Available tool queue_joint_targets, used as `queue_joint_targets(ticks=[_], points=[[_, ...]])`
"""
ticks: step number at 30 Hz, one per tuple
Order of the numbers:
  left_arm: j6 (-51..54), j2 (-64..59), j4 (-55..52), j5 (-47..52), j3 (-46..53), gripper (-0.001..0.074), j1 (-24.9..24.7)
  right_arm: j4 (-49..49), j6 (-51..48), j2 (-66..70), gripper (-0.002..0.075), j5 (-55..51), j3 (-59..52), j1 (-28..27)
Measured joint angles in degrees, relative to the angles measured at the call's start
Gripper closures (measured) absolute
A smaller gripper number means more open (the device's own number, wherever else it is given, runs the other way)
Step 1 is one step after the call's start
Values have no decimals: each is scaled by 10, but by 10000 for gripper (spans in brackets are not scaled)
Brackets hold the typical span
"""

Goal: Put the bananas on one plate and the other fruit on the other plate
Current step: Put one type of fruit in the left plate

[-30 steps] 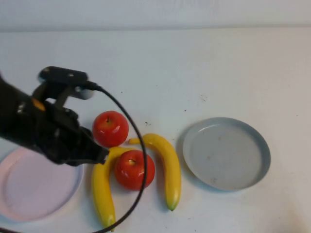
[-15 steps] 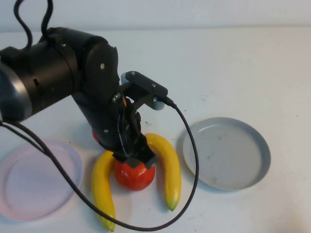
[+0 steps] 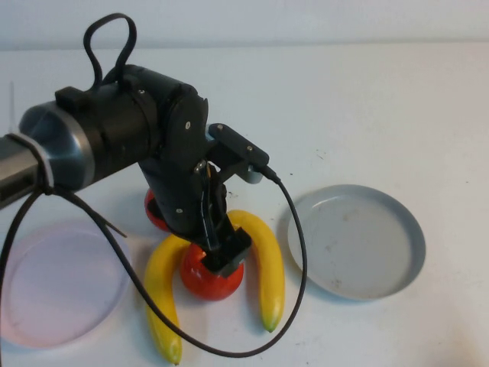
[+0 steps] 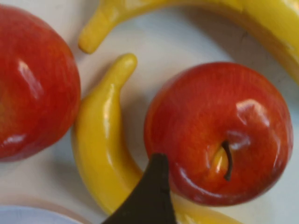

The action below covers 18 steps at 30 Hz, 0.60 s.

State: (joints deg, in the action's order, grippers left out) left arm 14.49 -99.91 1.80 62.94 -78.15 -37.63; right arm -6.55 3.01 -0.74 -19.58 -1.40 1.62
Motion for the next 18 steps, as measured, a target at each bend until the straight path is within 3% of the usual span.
queue_joint_targets(ticks=[18], points=[[3,-53,2,-24,-5,67,0,0,0,0,741,0,0,0]])
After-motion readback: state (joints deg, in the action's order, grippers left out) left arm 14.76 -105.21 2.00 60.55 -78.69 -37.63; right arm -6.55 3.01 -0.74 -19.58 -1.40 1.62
